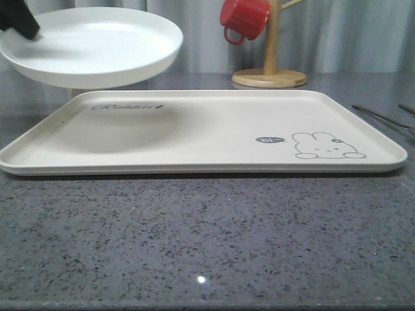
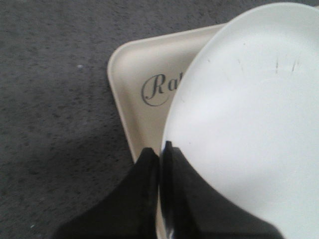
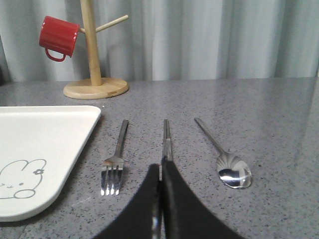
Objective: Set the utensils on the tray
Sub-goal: 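Lift the plate and lower it onto the tray's 'Rabbit' end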
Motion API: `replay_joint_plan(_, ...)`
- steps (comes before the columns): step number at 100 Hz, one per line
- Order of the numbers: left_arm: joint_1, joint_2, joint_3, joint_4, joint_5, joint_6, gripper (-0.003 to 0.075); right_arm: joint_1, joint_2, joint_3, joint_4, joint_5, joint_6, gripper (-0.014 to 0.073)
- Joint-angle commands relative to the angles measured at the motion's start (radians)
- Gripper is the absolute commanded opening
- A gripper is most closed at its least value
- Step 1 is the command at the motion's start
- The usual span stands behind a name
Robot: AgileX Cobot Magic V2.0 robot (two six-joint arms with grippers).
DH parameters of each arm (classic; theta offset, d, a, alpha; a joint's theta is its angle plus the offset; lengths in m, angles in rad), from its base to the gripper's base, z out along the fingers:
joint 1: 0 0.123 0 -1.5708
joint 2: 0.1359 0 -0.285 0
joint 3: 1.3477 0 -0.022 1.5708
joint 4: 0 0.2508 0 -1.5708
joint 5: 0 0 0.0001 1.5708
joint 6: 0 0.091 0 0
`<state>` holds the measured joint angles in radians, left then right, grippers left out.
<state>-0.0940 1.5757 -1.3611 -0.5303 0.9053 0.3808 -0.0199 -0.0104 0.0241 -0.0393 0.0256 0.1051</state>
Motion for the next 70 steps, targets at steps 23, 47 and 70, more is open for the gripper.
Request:
replay_joint_plan(23, -0.058, 0.112, -0.089, -0.044, -0.005, -0.01, -0.002, -0.005, -0.018, 0.003, 0.002, -0.083, -0.001, -0.0069)
replay_joint_plan(47, -0.058, 0.163, -0.089, -0.04, -0.005, -0.01, -0.0019, -0.005, -0.018, 0.003, 0.002, -0.083, -0.001, -0.0069)
replay_joint_plan(70, -0.058, 0.193, -0.089, -0.039, -0.003, -0.01, -0.0018, -0.005, -0.018, 0.003, 0.002, -0.083, -0.001, -0.0069)
